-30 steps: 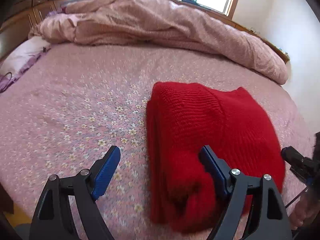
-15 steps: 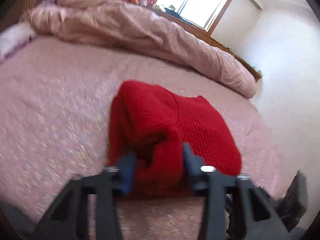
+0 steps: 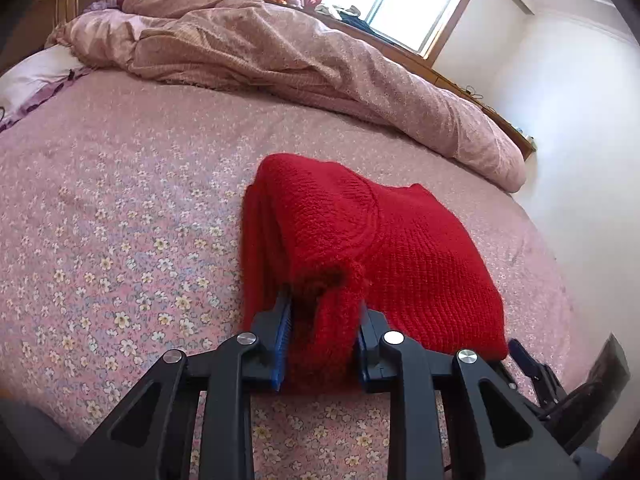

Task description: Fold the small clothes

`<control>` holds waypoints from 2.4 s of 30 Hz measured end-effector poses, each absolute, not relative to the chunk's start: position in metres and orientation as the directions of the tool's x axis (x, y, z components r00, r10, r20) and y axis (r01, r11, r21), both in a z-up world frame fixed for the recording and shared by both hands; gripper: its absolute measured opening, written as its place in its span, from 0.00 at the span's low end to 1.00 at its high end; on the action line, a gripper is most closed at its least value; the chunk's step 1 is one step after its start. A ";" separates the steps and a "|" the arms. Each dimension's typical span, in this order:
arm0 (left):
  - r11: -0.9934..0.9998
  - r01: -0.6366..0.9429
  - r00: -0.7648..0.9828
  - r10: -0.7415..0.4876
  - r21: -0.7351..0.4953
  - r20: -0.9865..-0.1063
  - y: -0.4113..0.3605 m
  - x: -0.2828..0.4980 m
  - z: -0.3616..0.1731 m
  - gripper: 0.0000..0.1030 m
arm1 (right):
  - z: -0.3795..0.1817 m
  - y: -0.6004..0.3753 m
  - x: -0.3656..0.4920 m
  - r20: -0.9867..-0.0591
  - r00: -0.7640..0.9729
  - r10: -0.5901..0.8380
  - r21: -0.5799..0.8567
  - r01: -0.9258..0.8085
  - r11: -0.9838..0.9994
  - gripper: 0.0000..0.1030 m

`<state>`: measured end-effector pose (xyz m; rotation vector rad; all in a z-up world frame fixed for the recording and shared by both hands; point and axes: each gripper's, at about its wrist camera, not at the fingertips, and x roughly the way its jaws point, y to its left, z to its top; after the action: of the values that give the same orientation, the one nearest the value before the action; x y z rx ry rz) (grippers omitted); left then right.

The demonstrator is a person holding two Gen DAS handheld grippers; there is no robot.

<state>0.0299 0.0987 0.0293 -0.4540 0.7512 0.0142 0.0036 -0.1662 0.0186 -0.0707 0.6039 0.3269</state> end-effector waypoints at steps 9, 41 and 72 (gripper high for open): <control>0.888 -0.182 0.727 -0.168 -0.422 -0.666 0.103 0.024 0.030 0.23 | 0.004 -0.266 0.023 -0.641 0.744 0.190 0.262 -0.021 0.965 0.32; 0.987 -0.149 0.663 0.059 -0.054 -0.747 0.062 0.073 0.027 0.57 | 0.030 -0.125 0.068 -0.572 0.393 0.720 0.398 -0.634 0.663 0.00; 0.671 0.043 0.500 -0.656 -0.740 -0.566 0.123 0.135 -0.018 0.60 | -0.015 -0.150 0.169 -0.487 0.083 0.869 0.796 -0.366 0.482 0.67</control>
<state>0.1347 0.1228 -0.0182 -0.7325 0.9654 -0.4718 0.1686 -0.1497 -0.0147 0.5513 1.1392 0.9944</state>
